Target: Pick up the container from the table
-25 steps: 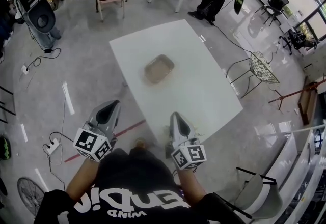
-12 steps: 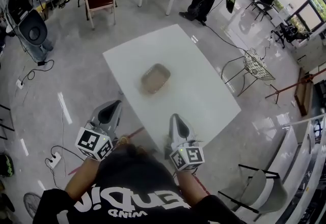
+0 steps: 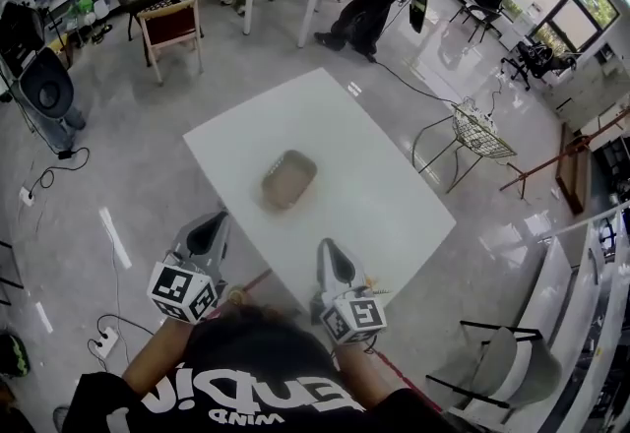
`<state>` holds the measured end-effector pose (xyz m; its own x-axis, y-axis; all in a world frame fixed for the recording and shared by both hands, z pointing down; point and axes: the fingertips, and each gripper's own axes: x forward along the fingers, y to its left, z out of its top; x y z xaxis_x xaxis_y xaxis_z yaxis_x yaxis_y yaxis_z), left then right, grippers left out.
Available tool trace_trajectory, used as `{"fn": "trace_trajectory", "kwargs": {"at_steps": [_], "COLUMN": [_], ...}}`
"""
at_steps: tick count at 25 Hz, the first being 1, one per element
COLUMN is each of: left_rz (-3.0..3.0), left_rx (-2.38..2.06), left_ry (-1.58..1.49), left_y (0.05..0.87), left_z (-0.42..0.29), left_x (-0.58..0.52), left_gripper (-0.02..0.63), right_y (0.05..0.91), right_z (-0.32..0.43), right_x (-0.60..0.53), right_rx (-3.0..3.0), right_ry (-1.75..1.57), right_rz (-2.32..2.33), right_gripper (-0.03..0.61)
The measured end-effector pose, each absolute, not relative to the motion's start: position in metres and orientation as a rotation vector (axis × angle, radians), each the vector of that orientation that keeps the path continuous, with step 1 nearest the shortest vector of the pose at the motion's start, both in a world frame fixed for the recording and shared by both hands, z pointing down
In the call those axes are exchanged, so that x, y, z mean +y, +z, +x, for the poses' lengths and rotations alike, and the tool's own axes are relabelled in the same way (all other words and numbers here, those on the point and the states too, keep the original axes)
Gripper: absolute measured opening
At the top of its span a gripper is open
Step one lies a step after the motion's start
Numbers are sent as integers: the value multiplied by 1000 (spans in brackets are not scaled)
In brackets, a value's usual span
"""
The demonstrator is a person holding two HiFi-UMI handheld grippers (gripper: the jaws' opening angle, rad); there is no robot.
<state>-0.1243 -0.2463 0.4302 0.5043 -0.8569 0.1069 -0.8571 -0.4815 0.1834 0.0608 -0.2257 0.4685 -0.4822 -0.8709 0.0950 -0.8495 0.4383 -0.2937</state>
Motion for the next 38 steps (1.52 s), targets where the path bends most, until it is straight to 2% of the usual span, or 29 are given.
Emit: {"fn": "trace_trajectory", "kwargs": {"at_steps": [1, 3, 7, 13, 16, 38], "left_rz": [2534, 2535, 2549, 2537, 2527, 2310], "left_rx": [-1459, -1416, -1352, -1309, -1289, -1126], "left_ry": [-1, -6, -9, -10, 1, 246], "left_y": [430, 432, 434, 445, 452, 605], "left_z": [-123, -119, -115, -112, -108, -82], "left_x": [-249, -254, -265, -289, -304, -426], "left_gripper": [3, 125, 150, 294, 336, 341], "right_y": [468, 471, 475, 480, 480, 506], "right_z": [61, 61, 59, 53, 52, 64], "right_x": [-227, -228, -234, -242, -245, -275], "right_rx": [2605, 2607, 2598, 2590, 2587, 2543], "right_ry": [-470, -464, -474, -486, -488, -581], "right_rz": [-1564, -1565, -1573, -1585, -1589, -1695], "right_gripper": [-2, -2, 0, 0, -2, 0]}}
